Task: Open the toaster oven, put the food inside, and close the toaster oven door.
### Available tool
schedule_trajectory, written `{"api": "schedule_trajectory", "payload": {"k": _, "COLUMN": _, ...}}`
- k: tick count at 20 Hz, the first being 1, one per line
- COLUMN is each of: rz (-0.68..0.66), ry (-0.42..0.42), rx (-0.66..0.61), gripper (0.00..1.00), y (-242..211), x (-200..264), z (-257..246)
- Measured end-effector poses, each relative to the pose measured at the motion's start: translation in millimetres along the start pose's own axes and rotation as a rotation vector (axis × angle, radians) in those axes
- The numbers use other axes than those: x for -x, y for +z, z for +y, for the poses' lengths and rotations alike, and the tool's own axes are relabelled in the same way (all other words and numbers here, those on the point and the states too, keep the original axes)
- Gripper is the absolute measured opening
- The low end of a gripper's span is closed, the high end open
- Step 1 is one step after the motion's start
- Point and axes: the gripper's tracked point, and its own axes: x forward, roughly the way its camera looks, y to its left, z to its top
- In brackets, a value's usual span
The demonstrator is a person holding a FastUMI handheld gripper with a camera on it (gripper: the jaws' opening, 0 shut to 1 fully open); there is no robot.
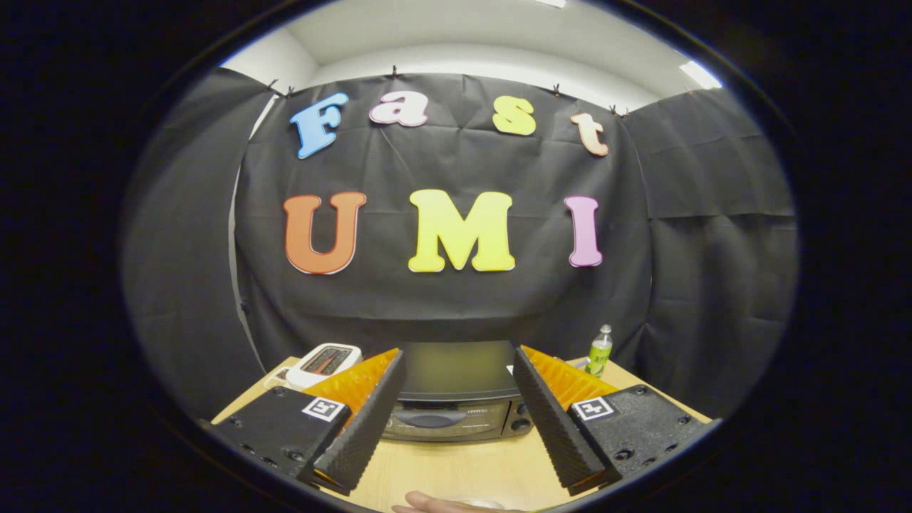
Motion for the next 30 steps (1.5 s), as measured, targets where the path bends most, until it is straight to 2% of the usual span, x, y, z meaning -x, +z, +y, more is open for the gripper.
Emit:
{"api": "schedule_trajectory", "payload": {"k": 11, "rz": 0.246, "ry": 0.014, "rx": 0.018, "gripper": 1.00, "y": -116.0, "x": -96.1, "z": 17.6}}
{"api": "schedule_trajectory", "payload": {"k": 15, "rz": 0.316, "ry": 0.032, "rx": 0.017, "gripper": 1.00, "y": -144.8, "x": -116.4, "z": 26.8}}
{"api": "schedule_trajectory", "payload": {"k": 18, "rz": 0.321, "ry": 0.058, "rx": 0.021, "gripper": 1.00, "y": -148.8, "x": -126.3, "z": 36.1}}
{"api": "schedule_trajectory", "payload": {"k": 22, "rz": 0.333, "ry": 0.046, "rx": 0.065, "gripper": 1.00, "y": -149.5, "x": -132.9, "z": 41.4}}
{"api": "schedule_trajectory", "payload": {"k": 26, "rz": 0.401, "ry": 0.073, "rx": 0.115, "gripper": 1.00, "y": -148.7, "x": -129.2, "z": 43.7}}
{"api": "schedule_trajectory", "payload": {"k": 30, "rz": 0.467, "ry": 0.104, "rx": 0.044, "gripper": 0.99, "y": -157.5, "x": -107.1, "z": 41.2}}
